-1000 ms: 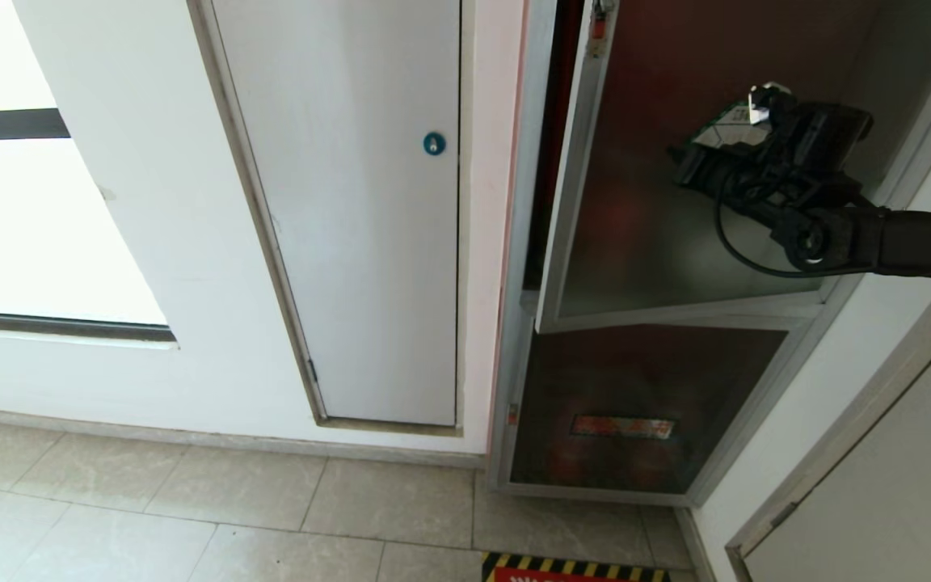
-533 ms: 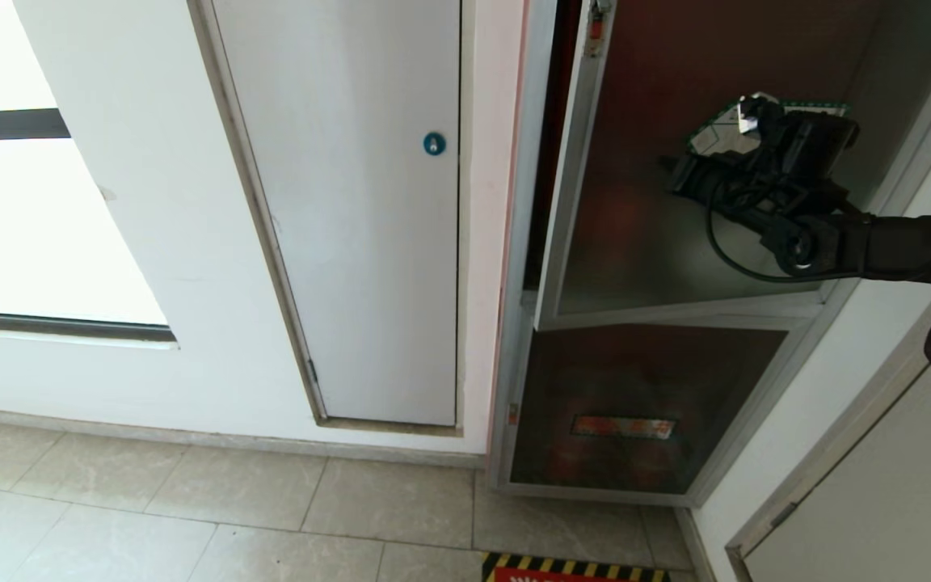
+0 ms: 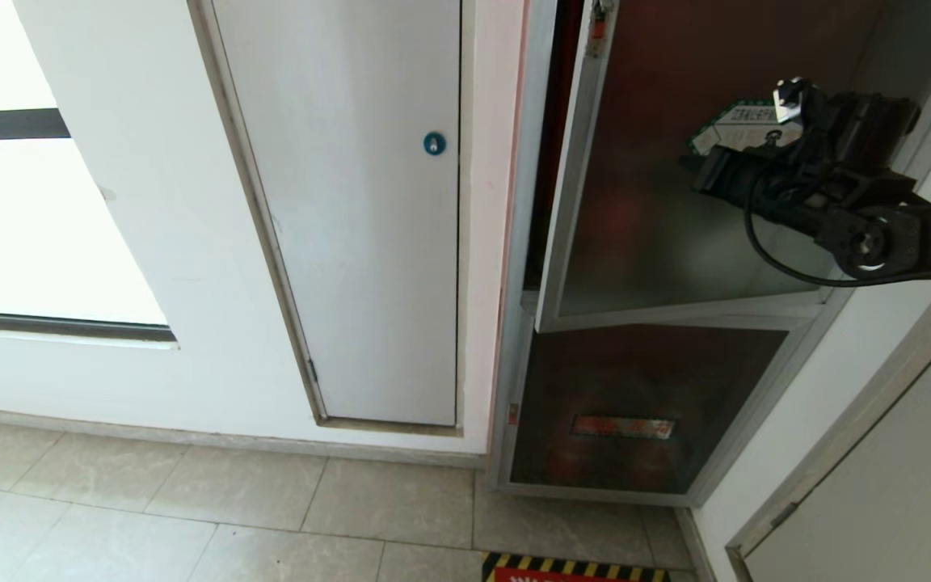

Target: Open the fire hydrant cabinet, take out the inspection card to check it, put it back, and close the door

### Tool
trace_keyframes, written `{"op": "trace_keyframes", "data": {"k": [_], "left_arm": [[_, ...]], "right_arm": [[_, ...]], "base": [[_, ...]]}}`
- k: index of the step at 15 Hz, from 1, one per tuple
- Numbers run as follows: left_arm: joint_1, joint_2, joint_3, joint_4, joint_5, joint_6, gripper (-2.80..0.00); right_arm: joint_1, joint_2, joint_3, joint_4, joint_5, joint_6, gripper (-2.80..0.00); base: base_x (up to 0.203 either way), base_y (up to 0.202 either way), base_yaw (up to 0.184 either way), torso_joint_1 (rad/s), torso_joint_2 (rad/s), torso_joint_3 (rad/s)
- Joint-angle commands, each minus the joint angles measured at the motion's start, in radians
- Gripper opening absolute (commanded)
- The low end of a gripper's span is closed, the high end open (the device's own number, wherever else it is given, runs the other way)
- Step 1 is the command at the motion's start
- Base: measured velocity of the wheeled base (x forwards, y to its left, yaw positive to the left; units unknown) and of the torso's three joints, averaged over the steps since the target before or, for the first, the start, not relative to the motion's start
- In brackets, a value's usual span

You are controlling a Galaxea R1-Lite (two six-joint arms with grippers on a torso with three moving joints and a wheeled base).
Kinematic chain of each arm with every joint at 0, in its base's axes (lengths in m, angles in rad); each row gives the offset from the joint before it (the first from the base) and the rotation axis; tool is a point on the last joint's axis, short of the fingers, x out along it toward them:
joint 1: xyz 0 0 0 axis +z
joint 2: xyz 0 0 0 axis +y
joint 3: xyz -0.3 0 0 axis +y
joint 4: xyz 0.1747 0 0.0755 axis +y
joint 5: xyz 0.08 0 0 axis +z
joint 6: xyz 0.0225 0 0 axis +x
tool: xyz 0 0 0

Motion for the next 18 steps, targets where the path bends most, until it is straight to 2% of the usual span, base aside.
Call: {"op": "trace_keyframes", "data": {"k": [1, 11, 13, 18], "left_arm": [[0.000, 0.001, 0.002, 0.000, 0.000, 0.000, -2.80], [0.000, 0.001, 0.002, 0.000, 0.000, 0.000, -2.80], [0.000, 0.001, 0.002, 0.000, 0.000, 0.000, -2.80], [0.000, 0.001, 0.002, -0.001, 0.000, 0.000, -2.80]], "right_arm": [[0.001, -0.192, 0.160, -0.004, 0.003, 0.001, -2.80], [0.001, -0.860, 0.797, -0.002, -0.053, -0.045, -2.80], [0.000, -0.984, 0.867, 0.013, -0.057, -0.052, -2.80], [0.000, -1.308, 0.986, 0.156, -0.063, -0.083, -2.80]], "base": [[0.000, 0.000, 0.000, 0.000, 0.00, 0.000], [0.000, 0.000, 0.000, 0.000, 0.00, 0.000], [0.000, 0.000, 0.000, 0.000, 0.00, 0.000], [0.000, 0.000, 0.000, 0.000, 0.00, 0.000]]}}
